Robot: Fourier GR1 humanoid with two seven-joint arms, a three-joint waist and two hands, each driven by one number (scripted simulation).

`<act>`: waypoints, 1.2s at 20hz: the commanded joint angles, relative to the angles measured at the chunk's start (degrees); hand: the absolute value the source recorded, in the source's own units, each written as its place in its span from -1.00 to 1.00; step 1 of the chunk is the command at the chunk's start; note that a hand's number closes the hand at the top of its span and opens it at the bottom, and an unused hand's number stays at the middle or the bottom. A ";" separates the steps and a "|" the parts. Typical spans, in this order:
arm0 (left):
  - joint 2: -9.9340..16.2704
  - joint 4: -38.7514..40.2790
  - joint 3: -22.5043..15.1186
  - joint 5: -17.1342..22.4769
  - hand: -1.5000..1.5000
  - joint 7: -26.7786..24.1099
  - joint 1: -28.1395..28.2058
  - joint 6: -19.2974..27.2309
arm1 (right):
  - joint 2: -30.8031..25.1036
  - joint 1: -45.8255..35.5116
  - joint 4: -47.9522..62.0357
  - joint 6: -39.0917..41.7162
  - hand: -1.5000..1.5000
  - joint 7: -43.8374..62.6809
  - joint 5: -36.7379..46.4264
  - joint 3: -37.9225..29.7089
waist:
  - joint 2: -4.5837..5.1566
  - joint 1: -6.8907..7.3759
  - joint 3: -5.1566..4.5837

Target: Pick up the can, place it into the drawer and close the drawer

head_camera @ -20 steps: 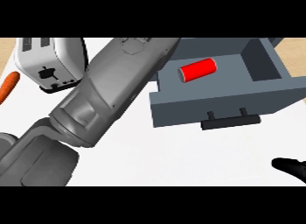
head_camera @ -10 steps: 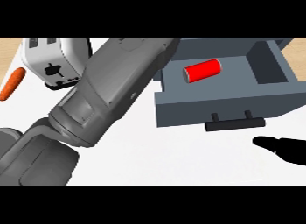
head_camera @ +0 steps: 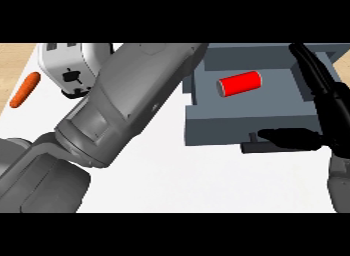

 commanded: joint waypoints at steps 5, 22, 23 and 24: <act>0.00 -1.21 0.62 -1.08 -1.00 0.09 1.81 -1.59 | 1.02 -6.03 17.99 -7.11 -1.00 -3.70 13.65 4.77 | -0.89 2.58 -0.09; 7.61 -6.31 1.11 -3.94 -1.00 4.61 5.74 -4.51 | 8.29 -29.01 60.78 -33.08 -1.00 -9.21 24.44 -1.32 | -0.63 4.75 -0.04; 9.85 -8.35 1.10 -3.49 -1.00 5.82 7.36 -6.75 | 7.56 -29.35 62.49 -34.35 -1.00 -9.75 24.28 -2.23 | -0.87 5.96 -0.07; 10.62 -9.19 1.59 -3.16 -1.00 7.16 6.95 -6.74 | 8.60 -31.93 63.67 -34.56 -1.00 -7.40 25.36 -2.21 | -0.97 5.82 -0.09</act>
